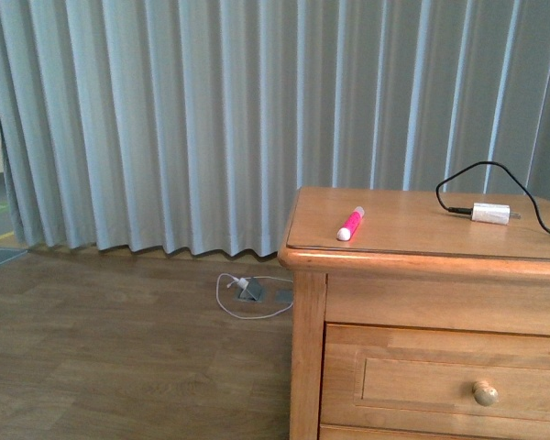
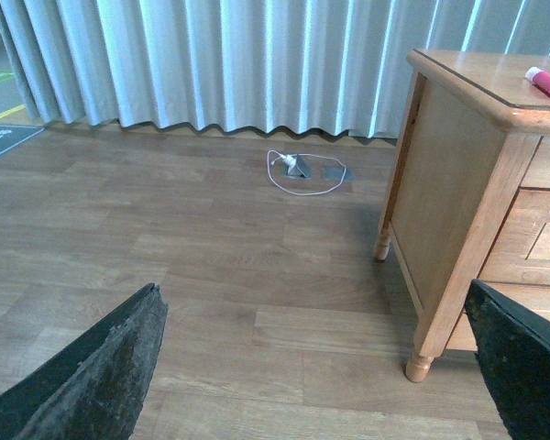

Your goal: Place pink marker in drawer with both arms

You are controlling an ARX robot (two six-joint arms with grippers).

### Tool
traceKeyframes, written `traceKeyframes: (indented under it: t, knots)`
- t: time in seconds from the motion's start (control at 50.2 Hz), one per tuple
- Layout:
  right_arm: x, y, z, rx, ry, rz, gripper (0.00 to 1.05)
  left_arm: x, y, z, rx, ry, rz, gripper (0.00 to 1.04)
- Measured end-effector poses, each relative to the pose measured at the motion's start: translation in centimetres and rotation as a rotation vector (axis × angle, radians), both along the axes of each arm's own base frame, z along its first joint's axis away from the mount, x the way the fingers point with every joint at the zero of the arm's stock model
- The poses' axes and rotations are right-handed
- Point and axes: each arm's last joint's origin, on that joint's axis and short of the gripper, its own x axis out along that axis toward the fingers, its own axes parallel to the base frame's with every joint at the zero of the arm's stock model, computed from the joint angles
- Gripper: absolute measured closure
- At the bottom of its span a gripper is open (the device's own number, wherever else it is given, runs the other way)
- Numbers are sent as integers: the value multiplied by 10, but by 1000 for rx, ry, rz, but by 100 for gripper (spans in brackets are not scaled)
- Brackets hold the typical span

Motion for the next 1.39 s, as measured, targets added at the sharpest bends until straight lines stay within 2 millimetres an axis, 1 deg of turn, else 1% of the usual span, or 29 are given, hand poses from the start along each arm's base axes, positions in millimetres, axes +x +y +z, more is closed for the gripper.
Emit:
traceKeyframes:
  t: [1.214, 1.254, 1.334, 1.393]
  knots:
    - [0, 0, 0, 0, 0, 1, 8, 0, 0, 0, 0, 0, 0, 6]
    - [0, 0, -1, -2, 64, 63, 8, 0, 0, 0, 0, 0, 0, 6]
    - [4, 3, -5, 24, 279, 197, 8, 0, 0, 0, 0, 0, -1, 6]
    - [11, 6, -8, 28, 351, 224, 8, 0, 0, 0, 0, 0, 0, 6]
